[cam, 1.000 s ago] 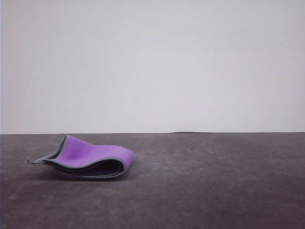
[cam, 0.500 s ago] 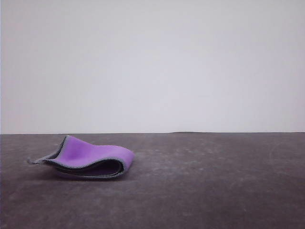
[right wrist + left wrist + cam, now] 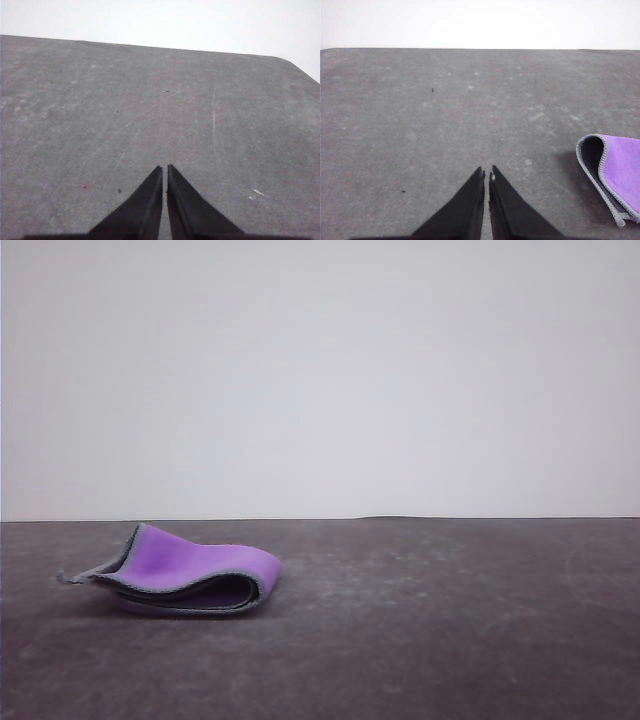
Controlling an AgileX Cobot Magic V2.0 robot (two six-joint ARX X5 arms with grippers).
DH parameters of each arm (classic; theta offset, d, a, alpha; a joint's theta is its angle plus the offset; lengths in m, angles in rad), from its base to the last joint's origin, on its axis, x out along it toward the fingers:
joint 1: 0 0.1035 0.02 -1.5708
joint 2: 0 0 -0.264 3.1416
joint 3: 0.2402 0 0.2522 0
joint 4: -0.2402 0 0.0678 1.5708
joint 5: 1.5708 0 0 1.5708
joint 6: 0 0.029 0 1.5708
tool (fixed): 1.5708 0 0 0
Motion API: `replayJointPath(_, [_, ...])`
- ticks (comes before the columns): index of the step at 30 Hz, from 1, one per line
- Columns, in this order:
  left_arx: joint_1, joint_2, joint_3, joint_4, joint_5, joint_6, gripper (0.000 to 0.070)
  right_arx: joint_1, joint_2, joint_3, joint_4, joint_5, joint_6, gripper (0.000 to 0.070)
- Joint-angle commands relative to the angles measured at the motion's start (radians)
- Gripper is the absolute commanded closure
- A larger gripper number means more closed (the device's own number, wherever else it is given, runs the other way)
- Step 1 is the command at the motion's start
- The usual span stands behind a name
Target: Fold clothes
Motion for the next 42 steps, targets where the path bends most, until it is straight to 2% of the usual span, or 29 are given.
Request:
replayJointPath(1, [-0.001,0.0,-0.019,-0.008,-0.002,0.01,0.07,0.0,-0.001,-0.003,0.011,0.0,0.011,0.069])
replayJointPath(42, [-0.001,0.0,-0.019,-0.008,-0.002,0.01,0.07,0.0,-0.001,-0.003,0.011,0.0,0.011,0.069])
